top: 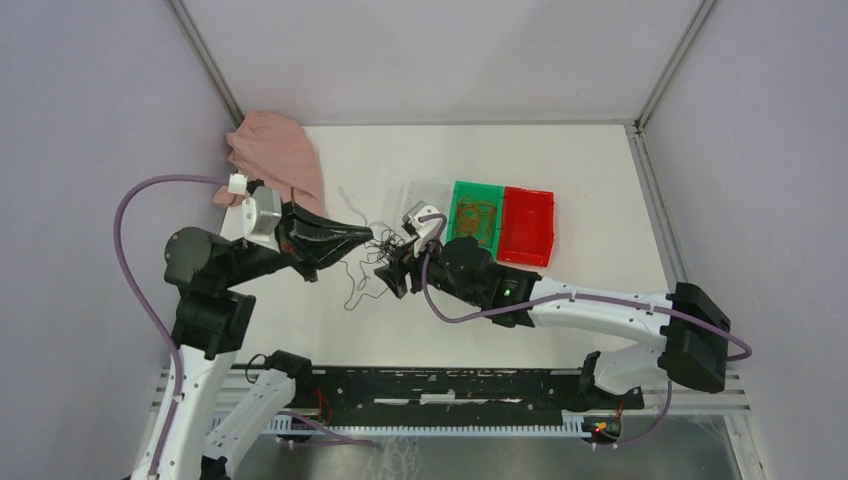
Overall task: Untangle the cables
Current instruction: Untie the cable.
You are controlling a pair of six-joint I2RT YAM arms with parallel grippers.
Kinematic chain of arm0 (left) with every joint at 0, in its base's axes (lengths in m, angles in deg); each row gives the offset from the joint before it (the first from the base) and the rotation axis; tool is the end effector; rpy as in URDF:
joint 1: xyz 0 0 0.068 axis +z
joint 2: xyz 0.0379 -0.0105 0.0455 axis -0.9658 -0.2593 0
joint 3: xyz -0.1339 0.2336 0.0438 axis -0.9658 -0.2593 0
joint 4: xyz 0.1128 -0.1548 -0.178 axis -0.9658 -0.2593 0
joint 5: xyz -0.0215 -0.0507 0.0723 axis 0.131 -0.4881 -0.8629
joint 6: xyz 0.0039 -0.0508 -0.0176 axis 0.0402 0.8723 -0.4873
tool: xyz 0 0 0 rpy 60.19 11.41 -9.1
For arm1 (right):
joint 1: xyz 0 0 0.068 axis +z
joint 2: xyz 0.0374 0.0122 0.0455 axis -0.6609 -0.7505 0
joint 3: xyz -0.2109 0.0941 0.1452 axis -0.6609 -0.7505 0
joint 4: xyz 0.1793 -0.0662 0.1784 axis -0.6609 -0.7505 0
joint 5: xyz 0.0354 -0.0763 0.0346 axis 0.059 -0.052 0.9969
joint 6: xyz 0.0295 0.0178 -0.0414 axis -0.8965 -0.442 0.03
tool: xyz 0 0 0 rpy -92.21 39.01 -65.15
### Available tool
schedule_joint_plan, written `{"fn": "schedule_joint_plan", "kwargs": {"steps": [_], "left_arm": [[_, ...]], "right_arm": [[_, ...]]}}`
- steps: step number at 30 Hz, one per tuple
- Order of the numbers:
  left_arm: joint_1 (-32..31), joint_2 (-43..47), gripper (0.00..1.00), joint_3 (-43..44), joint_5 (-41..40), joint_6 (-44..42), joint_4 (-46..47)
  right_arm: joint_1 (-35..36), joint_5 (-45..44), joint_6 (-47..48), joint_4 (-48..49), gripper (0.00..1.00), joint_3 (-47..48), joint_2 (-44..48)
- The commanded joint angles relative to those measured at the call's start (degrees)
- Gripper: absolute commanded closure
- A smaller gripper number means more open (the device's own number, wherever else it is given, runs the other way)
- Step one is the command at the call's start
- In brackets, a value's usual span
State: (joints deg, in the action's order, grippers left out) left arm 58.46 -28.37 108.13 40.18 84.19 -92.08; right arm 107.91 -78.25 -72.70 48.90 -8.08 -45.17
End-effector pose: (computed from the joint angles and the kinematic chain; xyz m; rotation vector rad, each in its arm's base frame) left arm 0.0954 -0.0588 0.4491 0.8748 1.1970 -1.0707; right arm 0.1353 0.2954 0.3194 -0.6171 1.7044 0.9105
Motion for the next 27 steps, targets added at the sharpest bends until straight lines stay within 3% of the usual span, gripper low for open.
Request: {"fn": "schedule_joint_plan", "kwargs": {"steps": [1,15,20,27], "left_arm": [[-0.10,-0.41,0.97,5.88,0.28,4.90,4.31],[-0.12,-2.08,0.97,14.62,-4.15,-1.56,0.74],[-0.16,-2.10,0.97,17.52,-9.34,-8.28,0.88],[-0.10,-1.18,0.97,19.36,-12.88,-25.98,-3.83]], "right_arm": [[0.10,-2.25,-2.80,3.16,0.34,-4.54,-1.15],[0.08,-5.70,-8.38,7.06,0.54,-18.40,1.10],[0.08,-6.56,-13.26,9.10,0.46,-23.74,0.94],[-0.22,-3.33,-23.44,8.09,0.36,-24.43,1.99]]}}
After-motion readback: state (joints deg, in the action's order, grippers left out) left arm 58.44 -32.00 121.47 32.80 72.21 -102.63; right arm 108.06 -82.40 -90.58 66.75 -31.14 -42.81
